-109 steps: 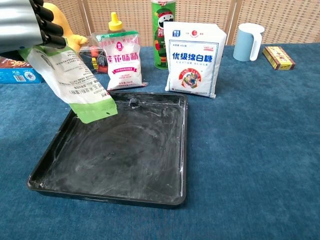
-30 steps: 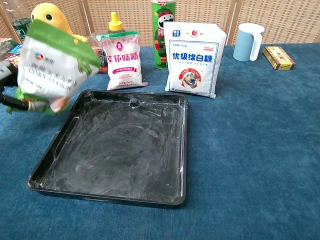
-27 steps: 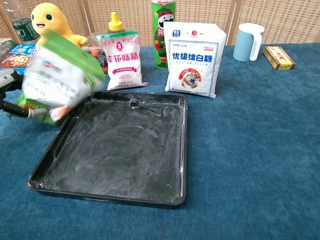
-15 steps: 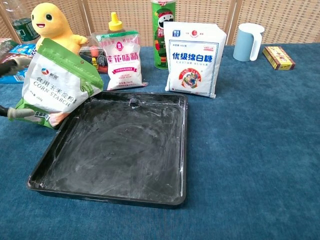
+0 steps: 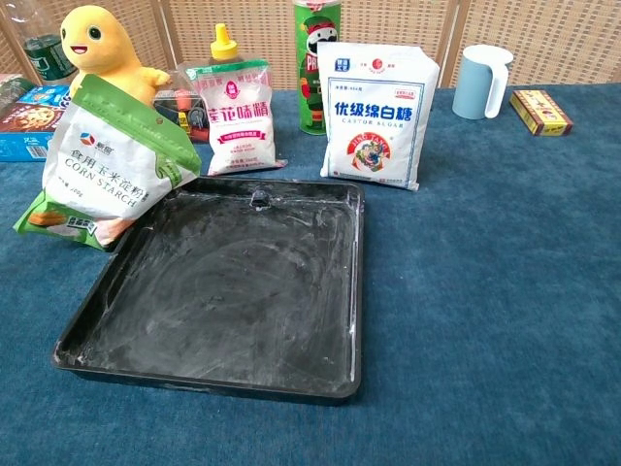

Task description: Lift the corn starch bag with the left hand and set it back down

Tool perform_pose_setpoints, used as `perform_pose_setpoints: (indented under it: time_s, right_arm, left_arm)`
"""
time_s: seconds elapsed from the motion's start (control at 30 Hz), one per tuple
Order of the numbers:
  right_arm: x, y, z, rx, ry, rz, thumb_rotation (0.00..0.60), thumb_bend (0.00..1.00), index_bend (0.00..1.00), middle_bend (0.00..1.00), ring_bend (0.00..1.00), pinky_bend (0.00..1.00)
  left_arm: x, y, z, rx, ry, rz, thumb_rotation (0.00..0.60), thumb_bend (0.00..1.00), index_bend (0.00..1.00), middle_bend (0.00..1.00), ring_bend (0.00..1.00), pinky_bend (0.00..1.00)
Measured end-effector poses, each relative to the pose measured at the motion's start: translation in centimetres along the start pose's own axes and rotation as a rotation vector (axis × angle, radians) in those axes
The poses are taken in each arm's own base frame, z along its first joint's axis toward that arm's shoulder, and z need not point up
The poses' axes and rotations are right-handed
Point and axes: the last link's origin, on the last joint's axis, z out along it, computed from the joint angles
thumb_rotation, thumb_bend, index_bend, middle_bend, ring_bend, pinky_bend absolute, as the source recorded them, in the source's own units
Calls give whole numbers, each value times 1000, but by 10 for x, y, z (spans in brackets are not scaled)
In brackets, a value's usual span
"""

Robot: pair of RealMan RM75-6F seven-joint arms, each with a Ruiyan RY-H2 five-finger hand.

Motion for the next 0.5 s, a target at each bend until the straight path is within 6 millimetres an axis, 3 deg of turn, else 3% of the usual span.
perform_pose_setpoints:
  time_s: [0.1, 0.4, 0.5]
  right_arm:
    - [1, 2, 1, -20, 31, -45, 600, 0, 0, 0, 0, 23]
    - [6, 2, 2, -71, 182, -84, 600, 0, 0, 0, 0, 22]
    - [5, 2, 2, -84, 205, -78, 600, 0, 0, 0, 0, 20]
  left_arm:
    - [12, -3, -13, 67, 3, 60, 579, 0, 0, 0, 0, 14]
    - [54, -7, -56, 269, -3, 154, 583, 0, 0, 0, 0, 14]
    - [58, -11, -61, 304, -14, 165, 580, 0, 0, 0, 0, 14]
